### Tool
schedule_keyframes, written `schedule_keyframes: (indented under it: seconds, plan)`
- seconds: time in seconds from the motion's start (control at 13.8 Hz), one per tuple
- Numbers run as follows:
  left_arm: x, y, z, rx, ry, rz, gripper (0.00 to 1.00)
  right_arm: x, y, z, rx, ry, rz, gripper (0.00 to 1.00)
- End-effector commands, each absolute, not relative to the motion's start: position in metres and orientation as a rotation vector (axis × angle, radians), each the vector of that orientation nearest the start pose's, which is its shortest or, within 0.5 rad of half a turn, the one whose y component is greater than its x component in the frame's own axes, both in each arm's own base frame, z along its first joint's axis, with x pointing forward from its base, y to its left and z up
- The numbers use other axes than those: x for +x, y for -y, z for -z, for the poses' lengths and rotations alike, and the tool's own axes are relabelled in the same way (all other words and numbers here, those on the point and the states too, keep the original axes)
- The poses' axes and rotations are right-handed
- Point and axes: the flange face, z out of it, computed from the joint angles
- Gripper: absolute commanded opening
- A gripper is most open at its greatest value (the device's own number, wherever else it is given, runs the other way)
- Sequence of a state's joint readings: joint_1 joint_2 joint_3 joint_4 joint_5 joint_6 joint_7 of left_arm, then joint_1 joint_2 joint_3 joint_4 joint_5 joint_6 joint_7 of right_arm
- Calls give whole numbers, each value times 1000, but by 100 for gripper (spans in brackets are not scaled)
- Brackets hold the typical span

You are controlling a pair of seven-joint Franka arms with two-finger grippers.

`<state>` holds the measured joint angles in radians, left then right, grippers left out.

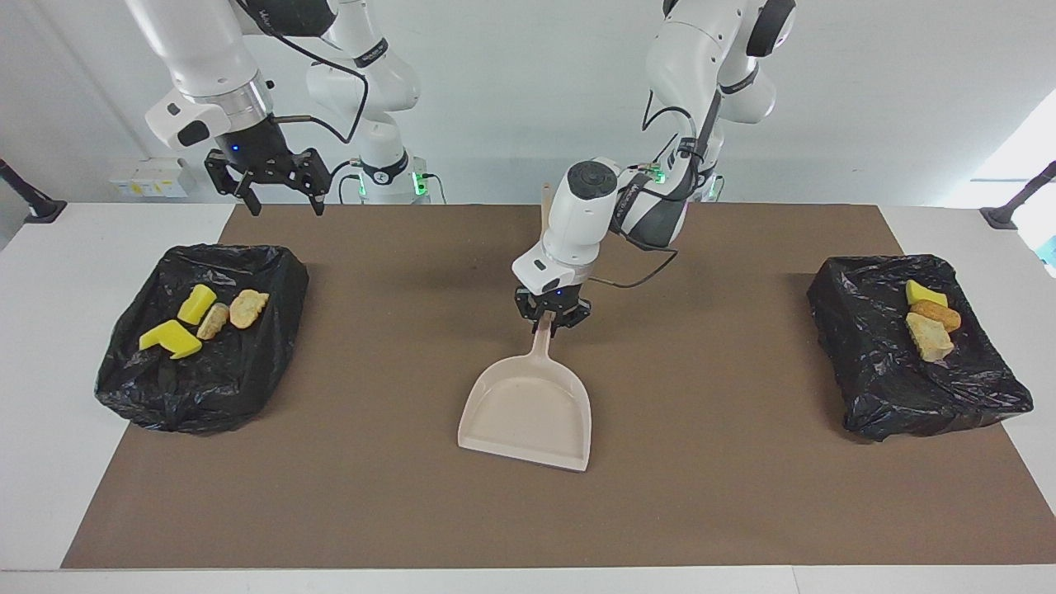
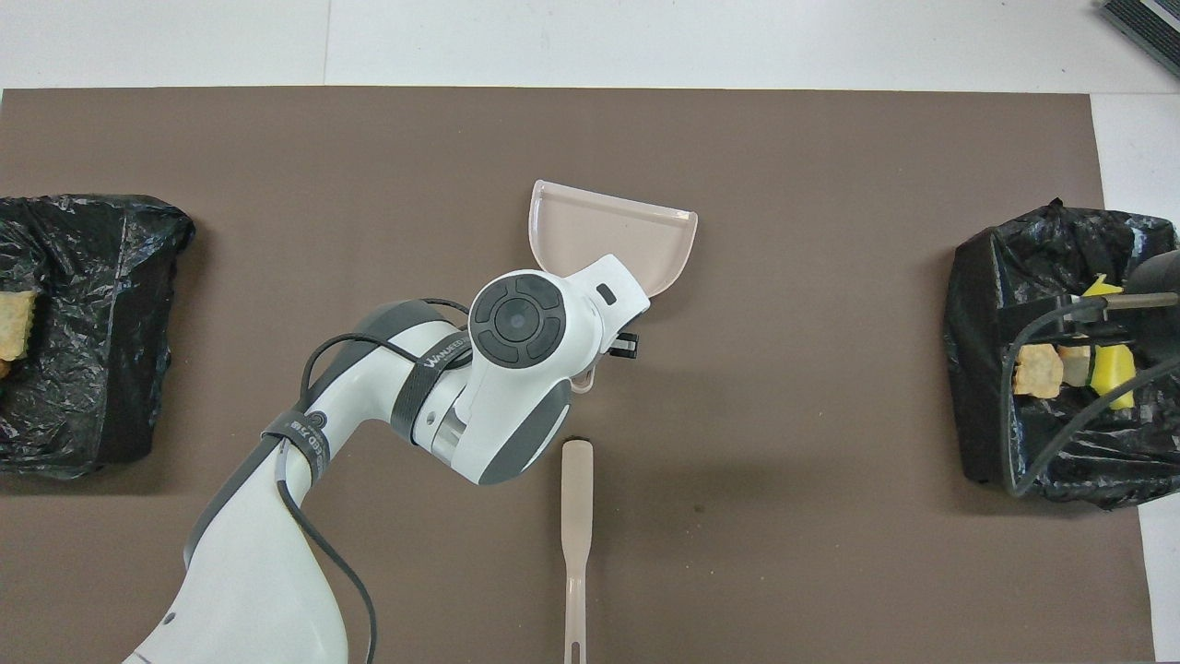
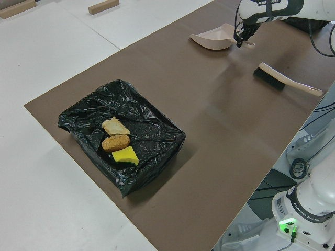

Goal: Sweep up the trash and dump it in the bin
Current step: 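Bring the empty dustpan back to the table center with the left gripper, then set down the dustpan, release it and withdraw the left gripper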

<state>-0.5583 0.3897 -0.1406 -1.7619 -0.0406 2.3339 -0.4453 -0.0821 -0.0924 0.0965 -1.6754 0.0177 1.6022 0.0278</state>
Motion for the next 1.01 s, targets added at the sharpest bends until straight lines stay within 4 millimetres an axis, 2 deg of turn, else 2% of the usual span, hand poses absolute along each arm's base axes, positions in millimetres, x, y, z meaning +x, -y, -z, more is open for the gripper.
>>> schedule_keyframes:
  seconds: [0.0,0.07,0.14,0.22,0.29,0.43,0.72,0.87,0.94]
  plan:
    - [522,418,-369,-3317,-227,207,55,530,-18,-631,-3115,-8,94,100]
    - [522,417,-369,-3320,-184,199,96,532,-19,-631,-3128,3,92,100]
    - [523,415,-369,-3316,-182,190,100,536,-21,-637,-3129,11,83,100]
    - [527,407,-371,-3310,-161,175,100,539,-21,-638,-3144,19,17,100]
    - [533,394,-377,-3296,-129,137,100,546,-34,-641,-3169,68,-10,100]
    - [544,365,-404,-3281,-83,125,100,548,-48,-648,-3228,131,4,100]
    - [562,302,-442,-3251,-26,105,100,556,-22,-646,-3212,85,52,100]
    - [568,258,-466,-3231,-29,79,100,552,-16,-642,-3192,8,35,100]
    - [570,235,-480,-3225,-54,82,100,551,-8,-642,-3165,-85,29,100]
